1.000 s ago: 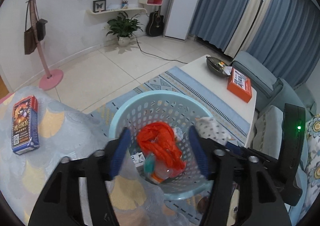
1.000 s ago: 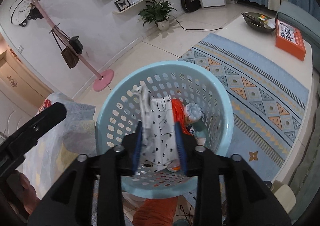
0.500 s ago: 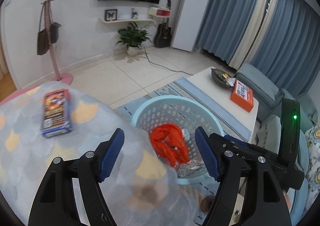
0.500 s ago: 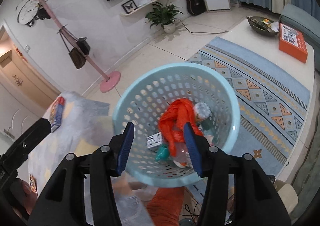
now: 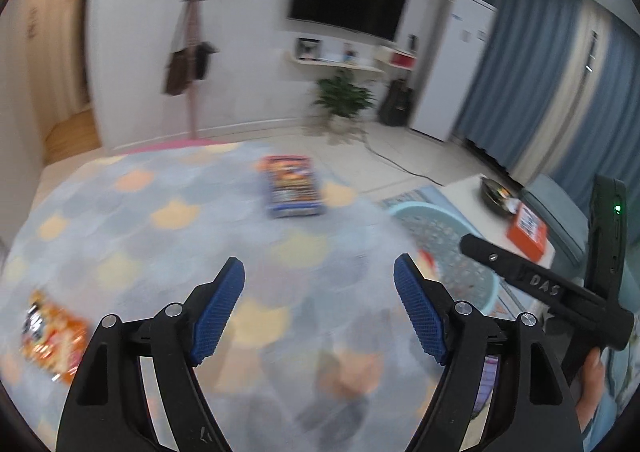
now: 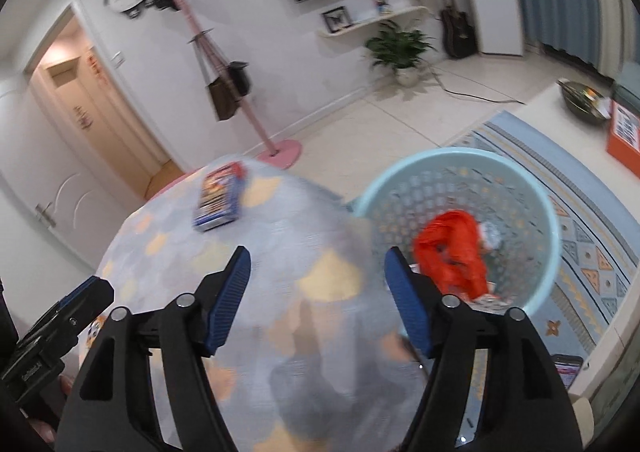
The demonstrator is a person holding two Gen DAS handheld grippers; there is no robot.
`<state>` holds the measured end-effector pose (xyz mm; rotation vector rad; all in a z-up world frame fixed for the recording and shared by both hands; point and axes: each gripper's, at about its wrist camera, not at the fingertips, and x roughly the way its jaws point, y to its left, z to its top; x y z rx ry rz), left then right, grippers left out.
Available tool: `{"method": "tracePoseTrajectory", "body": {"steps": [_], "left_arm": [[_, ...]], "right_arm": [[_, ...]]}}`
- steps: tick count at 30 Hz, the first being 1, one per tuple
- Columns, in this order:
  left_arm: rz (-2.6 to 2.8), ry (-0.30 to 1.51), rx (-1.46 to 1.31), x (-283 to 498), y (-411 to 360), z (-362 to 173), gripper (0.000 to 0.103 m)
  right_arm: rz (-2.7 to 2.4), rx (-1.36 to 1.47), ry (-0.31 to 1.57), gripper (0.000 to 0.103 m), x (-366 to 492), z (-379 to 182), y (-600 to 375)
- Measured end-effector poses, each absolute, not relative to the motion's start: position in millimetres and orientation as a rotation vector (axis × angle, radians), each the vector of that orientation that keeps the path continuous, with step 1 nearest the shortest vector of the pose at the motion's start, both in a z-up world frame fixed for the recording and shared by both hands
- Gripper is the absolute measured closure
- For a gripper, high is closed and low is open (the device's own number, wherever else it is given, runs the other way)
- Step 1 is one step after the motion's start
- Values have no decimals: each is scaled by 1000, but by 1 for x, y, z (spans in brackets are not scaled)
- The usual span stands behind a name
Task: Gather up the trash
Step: 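Grasp the orange snack bag with the left tool while the right tool grasps the card box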
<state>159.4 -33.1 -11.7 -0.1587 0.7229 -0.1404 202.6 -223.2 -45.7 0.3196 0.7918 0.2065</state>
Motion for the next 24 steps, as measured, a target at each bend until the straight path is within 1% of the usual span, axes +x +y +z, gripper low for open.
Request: {"method": "tracePoseTrajectory", "body": {"steps": [2,8,12,15,20,21,24], "left_arm": [[-86,723,-179,147,-6,-12,24],[120,745,-282,112,86,-27,23],[238,791,-395,95,148,-51,23],[288,826,-473,89,178,-66,23],[280,878,-545,99,204,-85,22],[282,868,-529,101,201,-84,20],[254,886,-484,115,199,-84,19]], "right_arm": [[237,292,794,35,201,-44,-203],[306,228,834,34,201,-54,-153],[340,203,878,34,205,-70,-127],[357,182,906,34,208,-82,-112],[362,132,917,34,207,-90,-96],[368,132,913,34,207,-89,-96],[370,137,921,34,207,-92,-96]]}}
